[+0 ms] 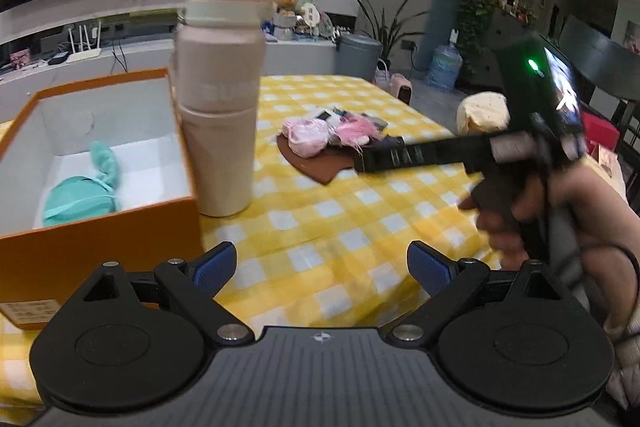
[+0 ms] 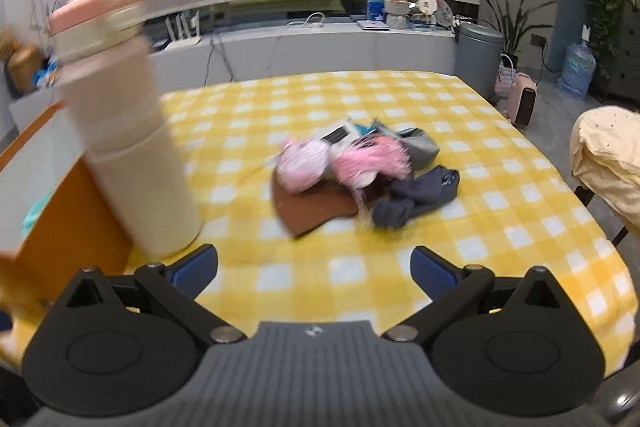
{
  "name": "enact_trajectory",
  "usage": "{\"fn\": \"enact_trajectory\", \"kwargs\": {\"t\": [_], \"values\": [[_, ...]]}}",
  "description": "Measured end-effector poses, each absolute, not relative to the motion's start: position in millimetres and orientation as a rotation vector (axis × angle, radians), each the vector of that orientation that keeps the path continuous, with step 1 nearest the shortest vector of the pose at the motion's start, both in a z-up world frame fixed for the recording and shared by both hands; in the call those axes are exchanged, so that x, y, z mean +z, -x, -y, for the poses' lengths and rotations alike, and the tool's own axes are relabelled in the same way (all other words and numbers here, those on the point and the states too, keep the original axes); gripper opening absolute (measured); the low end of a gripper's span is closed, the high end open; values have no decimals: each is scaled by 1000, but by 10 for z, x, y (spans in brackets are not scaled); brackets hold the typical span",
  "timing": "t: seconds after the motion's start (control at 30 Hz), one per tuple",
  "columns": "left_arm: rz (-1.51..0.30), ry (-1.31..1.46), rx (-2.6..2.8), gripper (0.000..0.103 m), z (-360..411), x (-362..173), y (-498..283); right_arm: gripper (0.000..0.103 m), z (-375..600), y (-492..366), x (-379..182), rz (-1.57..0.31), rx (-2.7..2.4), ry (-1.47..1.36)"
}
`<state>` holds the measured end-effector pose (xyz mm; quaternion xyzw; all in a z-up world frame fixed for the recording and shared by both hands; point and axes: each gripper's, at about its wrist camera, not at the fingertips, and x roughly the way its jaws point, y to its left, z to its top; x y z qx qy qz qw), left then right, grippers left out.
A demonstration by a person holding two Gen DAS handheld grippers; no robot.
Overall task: Organize soft objects
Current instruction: 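Move both tools back from the box toward the soft items, then close the right gripper on the pink drawstring pouch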
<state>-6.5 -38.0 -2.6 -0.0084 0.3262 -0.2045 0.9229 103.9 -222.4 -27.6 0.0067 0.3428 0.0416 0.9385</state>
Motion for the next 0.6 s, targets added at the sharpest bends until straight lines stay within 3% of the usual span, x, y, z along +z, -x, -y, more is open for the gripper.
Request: {"fn": "enact_trajectory", "kwargs": {"t": [0.43,0.6], "values": [[-813,1,-432,103,588,-438,-158,99,2667,-1994,-413,-640,307,-363],[-844,-19,-432,103,585,-545,-142,98,2184,-2283,-313,-554,332,28]]}}
